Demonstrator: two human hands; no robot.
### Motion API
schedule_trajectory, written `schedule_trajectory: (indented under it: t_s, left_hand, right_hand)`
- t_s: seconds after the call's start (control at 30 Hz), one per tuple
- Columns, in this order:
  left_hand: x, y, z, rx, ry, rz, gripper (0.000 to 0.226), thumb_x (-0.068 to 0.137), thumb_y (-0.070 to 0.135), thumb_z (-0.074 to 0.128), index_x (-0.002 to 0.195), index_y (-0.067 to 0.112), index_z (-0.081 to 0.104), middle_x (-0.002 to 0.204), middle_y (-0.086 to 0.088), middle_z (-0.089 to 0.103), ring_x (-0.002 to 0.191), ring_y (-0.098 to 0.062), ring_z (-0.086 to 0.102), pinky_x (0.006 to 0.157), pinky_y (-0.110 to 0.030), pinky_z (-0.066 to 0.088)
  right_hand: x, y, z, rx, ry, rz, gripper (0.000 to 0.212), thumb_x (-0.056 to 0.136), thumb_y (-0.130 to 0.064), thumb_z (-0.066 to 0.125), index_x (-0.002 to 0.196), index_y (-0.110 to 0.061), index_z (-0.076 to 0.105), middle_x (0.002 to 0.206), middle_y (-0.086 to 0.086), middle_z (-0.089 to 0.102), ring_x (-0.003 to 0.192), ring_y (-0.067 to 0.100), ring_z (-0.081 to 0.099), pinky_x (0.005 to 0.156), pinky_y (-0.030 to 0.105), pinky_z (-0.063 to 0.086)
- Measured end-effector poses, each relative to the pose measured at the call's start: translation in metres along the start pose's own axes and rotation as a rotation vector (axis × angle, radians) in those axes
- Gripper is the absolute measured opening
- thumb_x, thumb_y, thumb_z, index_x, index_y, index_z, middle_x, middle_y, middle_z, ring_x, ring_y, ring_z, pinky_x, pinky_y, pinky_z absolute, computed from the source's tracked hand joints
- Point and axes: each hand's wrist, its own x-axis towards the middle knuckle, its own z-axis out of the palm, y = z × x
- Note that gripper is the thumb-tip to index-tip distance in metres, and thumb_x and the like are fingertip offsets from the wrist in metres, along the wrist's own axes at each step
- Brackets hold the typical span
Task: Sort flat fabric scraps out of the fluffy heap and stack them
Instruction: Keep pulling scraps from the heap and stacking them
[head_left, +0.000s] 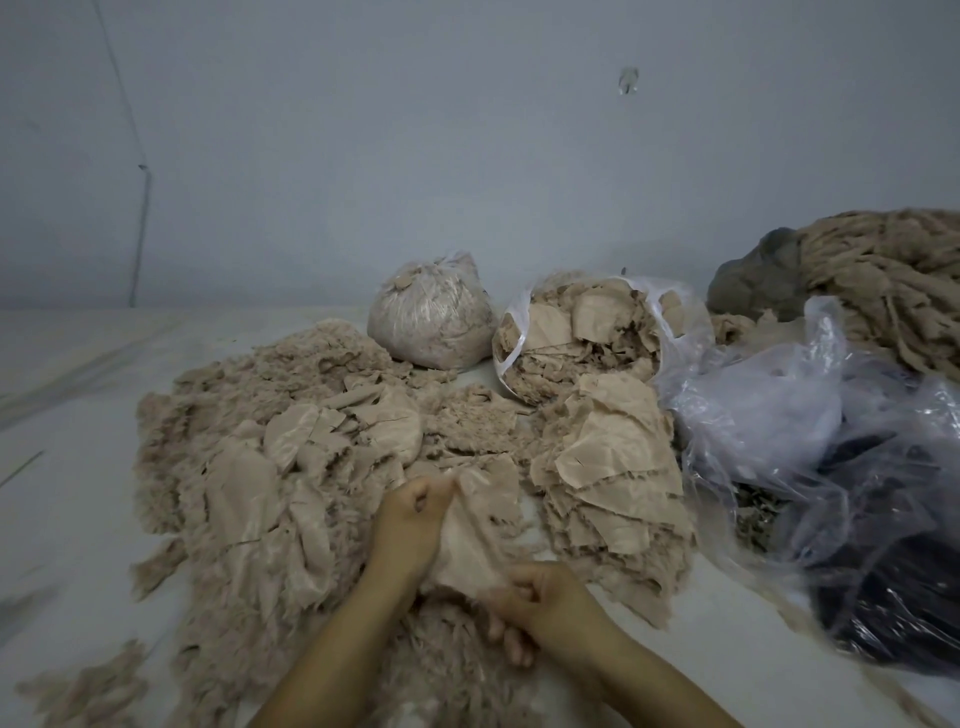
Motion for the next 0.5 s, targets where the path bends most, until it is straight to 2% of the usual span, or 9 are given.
schedule_trajectory:
  t_s: [0.03, 0.1, 0.13, 0.2, 0.27, 0.33, 0.4, 0.43, 0.5]
  left_hand:
    - [0.002, 0.002, -0.004, -0.016, 0.035, -0.01, 0.037, 0.096, 0.024, 0.051, 0.061, 0.012, 0.05, 0.054, -0.004, 0.046, 0.051, -0.016, 0.042, 0.051, -0.028, 0.033]
    - [0.005, 0.004, -0.013, 0.026, 0.067, 0.001, 0.042, 0.096, 0.03, 0.05, 0.056, 0.017, 0.047, 0.055, -0.002, 0.042, 0.054, -0.016, 0.038, 0.052, -0.028, 0.03]
    - [0.005, 0.004, -0.015, 0.076, 0.037, -0.003, 0.04, 0.096, 0.03, 0.051, 0.059, 0.018, 0.054, 0.057, -0.003, 0.045, 0.056, -0.015, 0.04, 0.053, -0.027, 0.031]
    - [-0.001, 0.003, -0.009, 0.146, -0.11, -0.008, 0.03, 0.096, 0.026, 0.051, 0.074, 0.013, 0.068, 0.064, -0.005, 0.054, 0.06, -0.014, 0.047, 0.055, -0.026, 0.036]
    - [-0.008, 0.0, 0.001, 0.15, -0.263, 0.011, 0.027, 0.095, 0.02, 0.053, 0.072, 0.012, 0.065, 0.062, -0.001, 0.053, 0.056, -0.01, 0.047, 0.052, -0.023, 0.036]
    - [-0.008, -0.003, 0.006, 0.129, -0.306, -0.008, 0.021, 0.093, 0.013, 0.054, 0.073, 0.014, 0.061, 0.057, 0.002, 0.049, 0.05, -0.008, 0.043, 0.048, -0.021, 0.034]
    - [-0.001, -0.005, 0.001, 0.096, -0.252, -0.085, 0.019, 0.094, 0.007, 0.047, 0.087, 0.017, 0.062, 0.053, 0.003, 0.056, 0.04, -0.008, 0.045, 0.041, -0.018, 0.035]
    - [0.004, -0.007, -0.002, 0.115, -0.214, -0.097, 0.02, 0.094, 0.006, 0.045, 0.093, 0.018, 0.061, 0.056, 0.003, 0.061, 0.04, -0.008, 0.049, 0.043, -0.019, 0.038]
    - [0.012, -0.01, -0.01, 0.278, -0.132, -0.016, 0.019, 0.094, 0.01, 0.047, 0.102, 0.02, 0.062, 0.079, 0.004, 0.07, 0.06, -0.005, 0.059, 0.057, -0.02, 0.046]
  right_hand:
    - [0.0, 0.001, -0.002, -0.06, -0.025, 0.052, 0.021, 0.093, -0.011, 0.061, 0.072, -0.009, 0.062, 0.053, -0.002, 0.062, 0.036, 0.005, 0.049, 0.04, 0.018, 0.039]
    - [-0.001, -0.001, -0.01, -0.171, -0.011, 0.097, 0.009, 0.091, -0.017, 0.064, 0.083, -0.014, 0.067, 0.061, -0.005, 0.061, 0.047, 0.004, 0.052, 0.05, 0.02, 0.043]
    - [0.001, -0.002, -0.011, -0.197, 0.055, 0.084, 0.006, 0.088, -0.023, 0.068, 0.091, -0.018, 0.067, 0.067, -0.006, 0.06, 0.055, 0.003, 0.054, 0.057, 0.019, 0.045]
    - [0.005, -0.003, -0.009, -0.075, 0.186, 0.016, 0.023, 0.083, -0.029, 0.073, 0.103, -0.022, 0.065, 0.078, -0.004, 0.063, 0.071, 0.006, 0.061, 0.065, 0.018, 0.048]
    - [0.01, -0.008, -0.003, 0.084, 0.269, -0.056, 0.005, 0.083, -0.022, 0.073, 0.085, -0.022, 0.068, 0.073, 0.004, 0.064, 0.063, 0.012, 0.06, 0.056, 0.023, 0.047]
    - [0.019, -0.014, -0.01, 0.05, 0.393, -0.118, 0.026, 0.087, -0.013, 0.067, 0.063, -0.021, 0.064, 0.053, -0.001, 0.056, 0.046, 0.009, 0.049, 0.044, 0.021, 0.039]
    - [0.027, -0.031, -0.035, 0.043, 0.5, -0.129, 0.028, 0.092, -0.01, 0.058, 0.066, -0.015, 0.063, 0.048, 0.0, 0.053, 0.039, 0.012, 0.046, 0.038, 0.02, 0.035]
    - [0.031, -0.043, -0.052, 0.068, 0.551, -0.137, 0.026, 0.094, -0.01, 0.055, 0.07, -0.011, 0.064, 0.052, 0.006, 0.055, 0.041, 0.017, 0.048, 0.04, 0.023, 0.036]
    - [0.041, -0.067, -0.089, 0.083, 0.691, -0.171, 0.021, 0.094, -0.016, 0.056, 0.077, -0.009, 0.066, 0.068, 0.013, 0.058, 0.055, 0.026, 0.055, 0.054, 0.034, 0.046]
